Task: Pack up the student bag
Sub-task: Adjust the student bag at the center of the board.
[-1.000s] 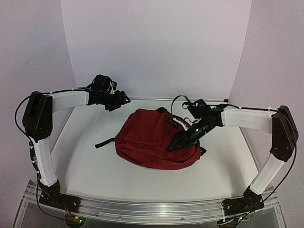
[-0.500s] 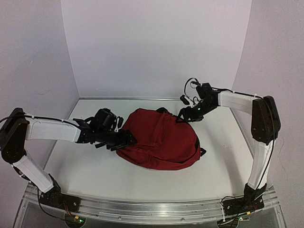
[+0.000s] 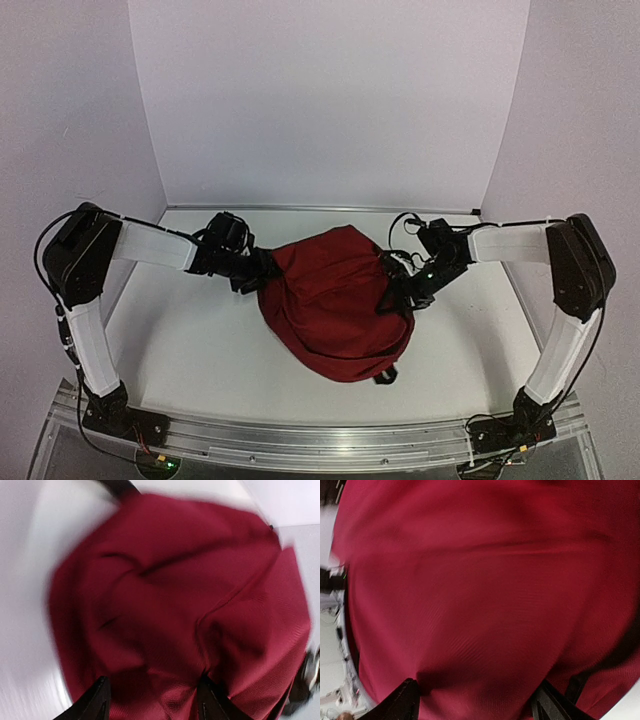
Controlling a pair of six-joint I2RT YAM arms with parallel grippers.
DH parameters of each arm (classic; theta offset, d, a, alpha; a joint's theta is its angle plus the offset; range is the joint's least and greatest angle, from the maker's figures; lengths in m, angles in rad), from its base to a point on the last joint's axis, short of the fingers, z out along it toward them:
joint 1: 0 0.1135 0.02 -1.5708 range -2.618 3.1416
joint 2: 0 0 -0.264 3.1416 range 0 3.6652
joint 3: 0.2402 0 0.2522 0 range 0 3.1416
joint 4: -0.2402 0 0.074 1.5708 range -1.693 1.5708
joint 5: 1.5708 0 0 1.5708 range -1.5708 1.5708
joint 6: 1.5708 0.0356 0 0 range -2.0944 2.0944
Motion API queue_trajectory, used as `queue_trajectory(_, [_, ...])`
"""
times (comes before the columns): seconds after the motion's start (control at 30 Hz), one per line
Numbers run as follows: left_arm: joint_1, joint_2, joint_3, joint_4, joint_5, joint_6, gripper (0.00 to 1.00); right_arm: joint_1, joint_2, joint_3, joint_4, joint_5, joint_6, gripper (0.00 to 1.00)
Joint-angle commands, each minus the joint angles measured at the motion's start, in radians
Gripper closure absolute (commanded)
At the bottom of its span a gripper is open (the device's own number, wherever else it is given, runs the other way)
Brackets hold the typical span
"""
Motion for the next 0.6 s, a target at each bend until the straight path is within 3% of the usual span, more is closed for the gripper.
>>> queue_trajectory(0.0, [0.036,0.01,0.141,-0.034,0.01,0.123,0.35,0.069,-0.122,-0.02,-0.081,-0.189,0.028,0.21])
queue_trajectory(0.27, [-0.003,-0.319,-0.177,-0.015,0.01,0.055,0.25,-0.073,-0.177,0.029,-0.084,0.12,0.139,0.14])
queue_trajectory(0.4, [-0.079,-0.393,-0.214,-0.091,-0.024,0.081,0.22,-0.074,-0.182,-0.045,-0.083,0.006,0.203,0.12])
queue_trajectory(0.57, [-0.138,-0.333,-0.189,-0.148,-0.044,0.091,0.2,-0.053,-0.165,-0.075,-0.058,-0.029,0.204,0.07])
